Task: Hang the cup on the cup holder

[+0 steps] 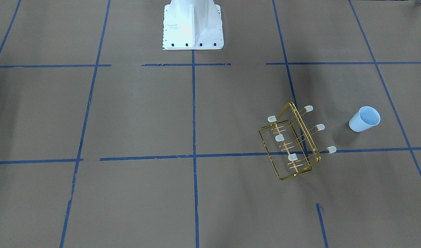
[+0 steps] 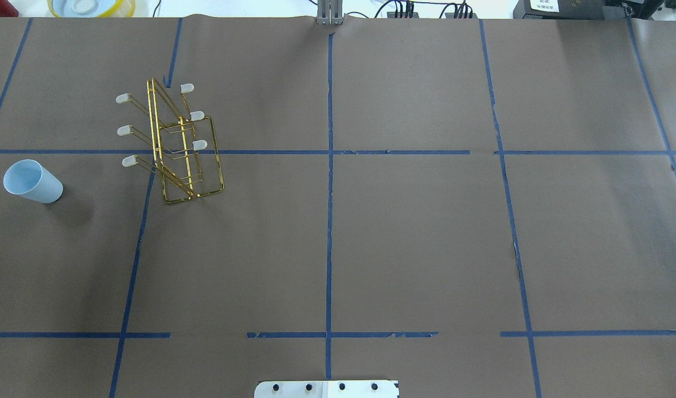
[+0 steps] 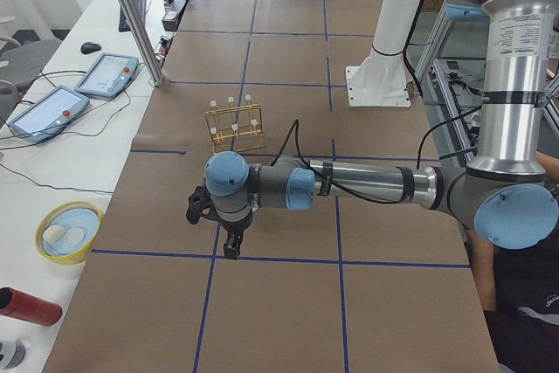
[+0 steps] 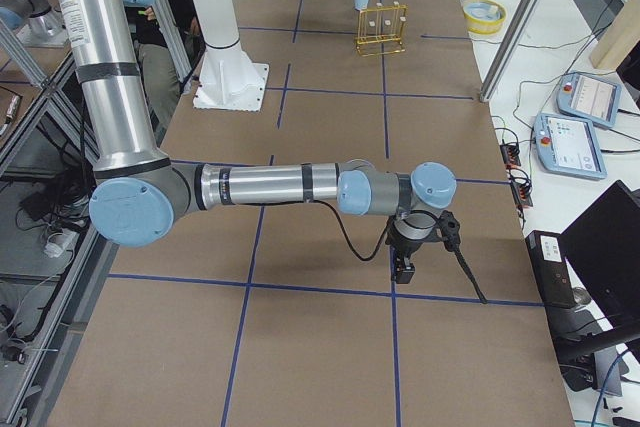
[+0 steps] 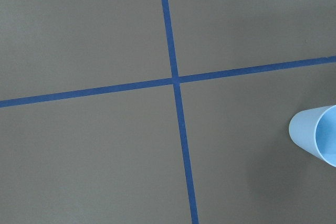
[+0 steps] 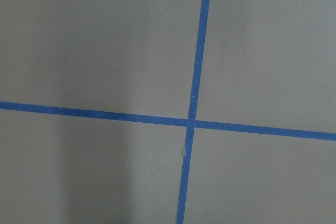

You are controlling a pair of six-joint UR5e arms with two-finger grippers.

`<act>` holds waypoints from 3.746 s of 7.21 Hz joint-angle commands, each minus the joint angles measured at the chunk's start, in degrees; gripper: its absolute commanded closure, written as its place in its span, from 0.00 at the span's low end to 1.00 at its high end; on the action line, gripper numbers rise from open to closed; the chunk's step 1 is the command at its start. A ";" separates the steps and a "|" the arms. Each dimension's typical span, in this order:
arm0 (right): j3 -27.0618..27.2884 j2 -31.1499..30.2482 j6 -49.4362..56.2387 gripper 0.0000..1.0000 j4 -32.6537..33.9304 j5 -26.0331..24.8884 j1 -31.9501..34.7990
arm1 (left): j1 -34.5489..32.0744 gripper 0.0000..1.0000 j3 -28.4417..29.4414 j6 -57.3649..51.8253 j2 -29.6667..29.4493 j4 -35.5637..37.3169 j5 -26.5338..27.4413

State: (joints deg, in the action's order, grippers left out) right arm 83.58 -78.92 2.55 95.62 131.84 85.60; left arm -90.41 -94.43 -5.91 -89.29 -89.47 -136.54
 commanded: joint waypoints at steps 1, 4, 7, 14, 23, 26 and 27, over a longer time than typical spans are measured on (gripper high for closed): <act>0.00 0.00 0.00 0.00 0.00 0.00 0.00 | 0.06 0.00 0.65 0.02 -0.96 0.00 0.14; -0.09 0.00 0.00 0.00 0.00 0.00 0.00 | -0.03 0.00 0.39 -0.07 -1.06 -0.09 0.05; 0.00 0.00 0.00 0.00 0.00 0.00 0.00 | 0.06 0.00 0.30 3.17 -2.11 -1.84 -0.04; 0.00 0.00 0.00 0.00 0.00 0.00 0.00 | 1.28 0.00 -2.85 15.37 -4.84 -9.46 0.22; 0.00 0.00 0.00 0.00 0.00 0.00 0.00 | 35.71 0.00 -12.00 64.80 13.68 -66.21 47.09; 0.00 0.00 0.00 0.00 0.00 0.00 0.00 | 42.14 0.00 -11.92 71.25 18.09 -68.64 58.93; 0.00 0.00 0.00 0.00 0.00 0.00 0.00 | 43.21 0.00 -11.92 71.74 18.10 -68.82 59.46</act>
State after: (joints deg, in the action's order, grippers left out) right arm 83.58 -78.93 2.55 95.63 131.84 85.60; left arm -49.11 -106.36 63.58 -71.69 -157.93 -78.59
